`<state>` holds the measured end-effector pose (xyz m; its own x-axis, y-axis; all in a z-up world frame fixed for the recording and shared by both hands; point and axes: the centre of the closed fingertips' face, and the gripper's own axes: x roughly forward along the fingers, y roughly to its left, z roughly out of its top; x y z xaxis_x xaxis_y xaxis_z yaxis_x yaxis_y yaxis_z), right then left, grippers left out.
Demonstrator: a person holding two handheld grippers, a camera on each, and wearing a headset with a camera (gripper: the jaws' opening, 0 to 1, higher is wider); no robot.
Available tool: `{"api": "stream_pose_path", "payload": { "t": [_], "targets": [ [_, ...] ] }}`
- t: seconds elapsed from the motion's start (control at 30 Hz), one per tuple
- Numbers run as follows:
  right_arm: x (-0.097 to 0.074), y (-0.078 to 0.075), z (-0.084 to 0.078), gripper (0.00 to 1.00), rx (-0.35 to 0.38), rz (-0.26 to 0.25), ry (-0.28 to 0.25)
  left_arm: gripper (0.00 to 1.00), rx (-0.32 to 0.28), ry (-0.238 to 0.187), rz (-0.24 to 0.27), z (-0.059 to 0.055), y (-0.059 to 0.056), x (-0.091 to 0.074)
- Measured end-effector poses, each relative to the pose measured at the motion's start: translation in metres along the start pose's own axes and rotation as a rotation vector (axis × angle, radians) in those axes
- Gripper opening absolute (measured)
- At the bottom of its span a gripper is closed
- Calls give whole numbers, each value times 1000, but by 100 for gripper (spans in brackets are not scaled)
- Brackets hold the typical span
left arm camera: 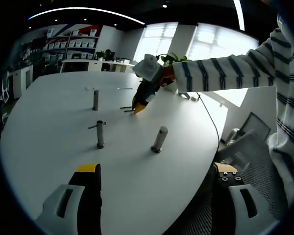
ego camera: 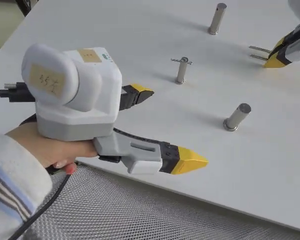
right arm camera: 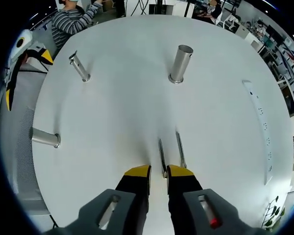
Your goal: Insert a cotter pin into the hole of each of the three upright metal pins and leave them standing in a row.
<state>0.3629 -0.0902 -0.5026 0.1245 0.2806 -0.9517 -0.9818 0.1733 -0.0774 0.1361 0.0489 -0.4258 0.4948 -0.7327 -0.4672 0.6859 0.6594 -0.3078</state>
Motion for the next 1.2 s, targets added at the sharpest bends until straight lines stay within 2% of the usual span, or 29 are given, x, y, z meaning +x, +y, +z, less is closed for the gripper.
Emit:
{"api": "stream_pose_path", "payload": {
  "t": [0.03,0.07,0.2,0.3,0.43,0.63,0.77,0.83,0.9,1.1,1.2],
  "targets": [
    [0,1,0,5,1,5,4,92,0,-2,0,0,0,0],
    [0,6,0,3,-1,33,8,92,-1,-4,-2,0,-1,1],
    [1,5,1,2,2,28,26,92,13,11,12,-2,0,2],
    [1,7,1,2,-49,27,70,91,25,-8,28,3,3,-1],
    [2,8,2,2,-58,46,116,91,12,-26,23,8,3,-3],
    [4,7,1,2,-66,67,204,90,18,-20,20,6,3,-3],
    [6,5,1,0,-79,72,243,89,14,-25,33,4,3,-4],
    [6,2,-1,0,-88,62,251,88,12,-26,35,3,3,-5],
    [7,2,-1,0,-79,73,250,88,9,-30,39,2,4,-5],
    [7,0,-3,0,-23,81,215,88,2,-43,49,4,8,-6],
    [6,3,-3,0,-42,79,204,87,3,-36,53,4,8,-5]
  ]
}}
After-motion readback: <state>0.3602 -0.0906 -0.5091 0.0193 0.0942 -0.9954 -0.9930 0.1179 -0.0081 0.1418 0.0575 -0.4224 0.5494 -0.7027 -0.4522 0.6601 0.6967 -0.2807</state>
